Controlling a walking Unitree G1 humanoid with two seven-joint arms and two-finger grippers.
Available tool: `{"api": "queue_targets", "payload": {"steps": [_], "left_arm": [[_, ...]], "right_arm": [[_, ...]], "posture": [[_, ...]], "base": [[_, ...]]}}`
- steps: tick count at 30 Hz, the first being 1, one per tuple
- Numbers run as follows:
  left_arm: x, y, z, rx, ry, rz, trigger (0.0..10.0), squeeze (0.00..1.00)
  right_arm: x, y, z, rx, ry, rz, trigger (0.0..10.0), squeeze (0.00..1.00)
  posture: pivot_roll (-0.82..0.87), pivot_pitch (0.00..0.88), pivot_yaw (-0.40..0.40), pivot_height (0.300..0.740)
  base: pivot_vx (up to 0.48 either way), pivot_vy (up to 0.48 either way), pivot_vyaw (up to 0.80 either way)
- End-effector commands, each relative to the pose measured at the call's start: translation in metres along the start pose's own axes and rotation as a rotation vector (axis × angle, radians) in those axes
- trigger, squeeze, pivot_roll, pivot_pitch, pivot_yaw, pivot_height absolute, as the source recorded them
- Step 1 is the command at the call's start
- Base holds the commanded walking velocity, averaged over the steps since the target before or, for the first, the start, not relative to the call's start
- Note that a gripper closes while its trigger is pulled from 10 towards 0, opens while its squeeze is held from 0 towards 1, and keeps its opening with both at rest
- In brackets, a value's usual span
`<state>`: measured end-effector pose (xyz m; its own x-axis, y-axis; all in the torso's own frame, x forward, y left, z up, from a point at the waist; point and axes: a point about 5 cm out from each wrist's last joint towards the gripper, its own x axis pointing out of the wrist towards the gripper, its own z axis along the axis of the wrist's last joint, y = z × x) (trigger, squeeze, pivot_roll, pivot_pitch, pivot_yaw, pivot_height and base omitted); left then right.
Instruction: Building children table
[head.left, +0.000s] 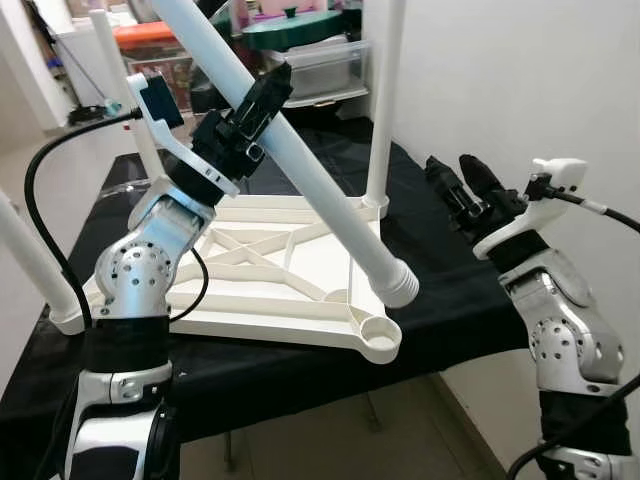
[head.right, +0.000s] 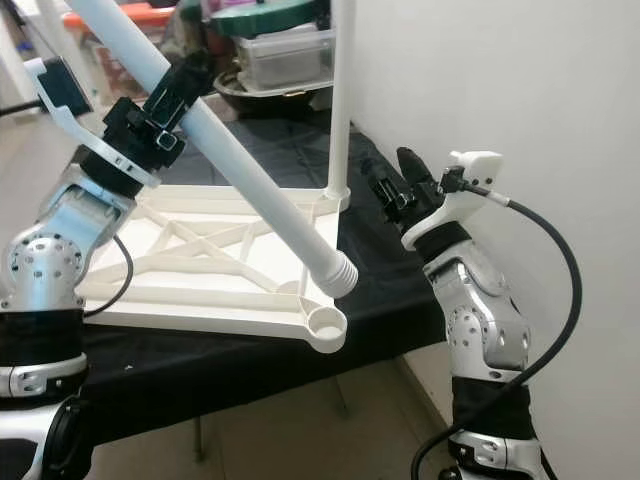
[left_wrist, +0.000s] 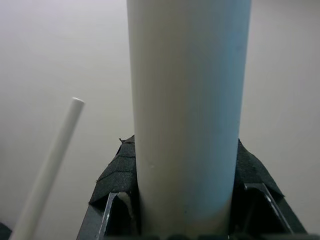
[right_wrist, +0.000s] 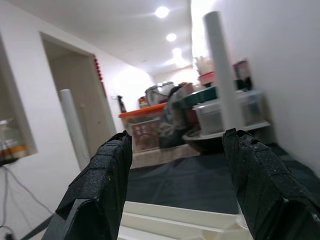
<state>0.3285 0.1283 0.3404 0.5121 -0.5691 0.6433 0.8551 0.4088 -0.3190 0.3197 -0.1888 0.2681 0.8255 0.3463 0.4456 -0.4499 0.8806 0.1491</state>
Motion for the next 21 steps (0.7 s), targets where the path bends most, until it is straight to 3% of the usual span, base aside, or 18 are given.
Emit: {"api": "queue_targets", "payload": {"steps": [1, 7, 15, 21], "left_arm": [[0.001, 0.000, 0.004, 0.020, -0.001, -0.015, 10.0, 0.00], [0.006, 0.001, 0.002, 0.025, 0.047, -0.064, 10.0, 0.00], [0.008, 0.010, -0.001, 0.037, 0.079, -0.068, 10.0, 0.00], [0.012, 0.012, -0.004, 0.044, 0.117, -0.102, 10.0, 0.00]], "right_arm": [[0.003, 0.009, -0.001, -0.025, -0.003, 0.029, 10.0, 0.00], [0.006, 0.012, -0.001, -0.047, 0.013, 0.060, 10.0, 0.00], [0.006, 0.009, 0.002, -0.064, 0.025, 0.070, 10.0, 0.00], [0.010, 0.016, 0.003, -0.046, 0.023, 0.108, 10.0, 0.00]], "posture": [[0.00, 0.000, 0.043, 0.740], [-0.01, 0.000, 0.044, 0.740], [-0.01, 0.000, 0.042, 0.740], [0.00, 0.000, 0.040, 0.740]], "base": [[0.000, 0.000, 0.00], [0.000, 0.000, 0.00], [0.000, 0.000, -0.76], [0.000, 0.000, -0.79]]}}
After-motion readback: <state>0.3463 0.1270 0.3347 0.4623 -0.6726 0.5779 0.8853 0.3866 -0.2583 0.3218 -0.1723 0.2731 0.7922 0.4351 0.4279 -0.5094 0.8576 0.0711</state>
